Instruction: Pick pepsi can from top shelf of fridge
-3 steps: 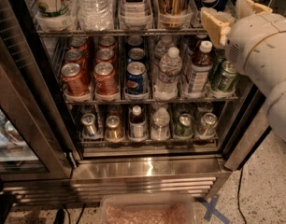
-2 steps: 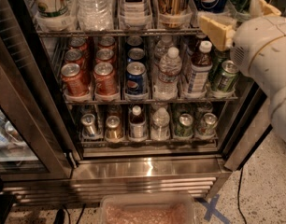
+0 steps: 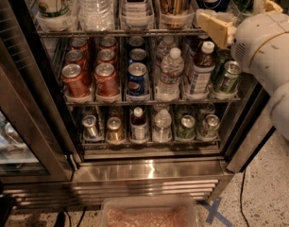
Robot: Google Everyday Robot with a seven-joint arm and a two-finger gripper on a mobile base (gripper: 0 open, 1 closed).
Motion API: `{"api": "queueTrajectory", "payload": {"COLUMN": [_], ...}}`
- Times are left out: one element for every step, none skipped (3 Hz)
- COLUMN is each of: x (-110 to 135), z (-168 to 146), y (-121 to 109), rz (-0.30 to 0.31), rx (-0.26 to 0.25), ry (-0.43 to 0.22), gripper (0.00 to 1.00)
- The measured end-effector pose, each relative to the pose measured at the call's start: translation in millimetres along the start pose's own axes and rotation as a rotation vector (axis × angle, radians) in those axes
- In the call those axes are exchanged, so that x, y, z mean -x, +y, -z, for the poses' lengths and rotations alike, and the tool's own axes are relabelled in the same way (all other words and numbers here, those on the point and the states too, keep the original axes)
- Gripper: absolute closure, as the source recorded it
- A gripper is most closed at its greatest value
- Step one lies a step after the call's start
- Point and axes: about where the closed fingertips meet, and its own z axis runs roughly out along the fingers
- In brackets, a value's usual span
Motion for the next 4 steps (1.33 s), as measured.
{"api": "queueTrajectory", "payload": {"x": [2, -1, -2, -4], "z": [-7, -27, -34, -41], "y": [2, 3, 2, -1], "rz": [-0.02, -0.032, -0.03, -0.031], "rx": [0.01, 0.027, 0.028, 0.024], "ry": [-0.007, -0.004, -0.004, 0.001], "gripper": [0.23, 0.28, 0.27, 0.26]}}
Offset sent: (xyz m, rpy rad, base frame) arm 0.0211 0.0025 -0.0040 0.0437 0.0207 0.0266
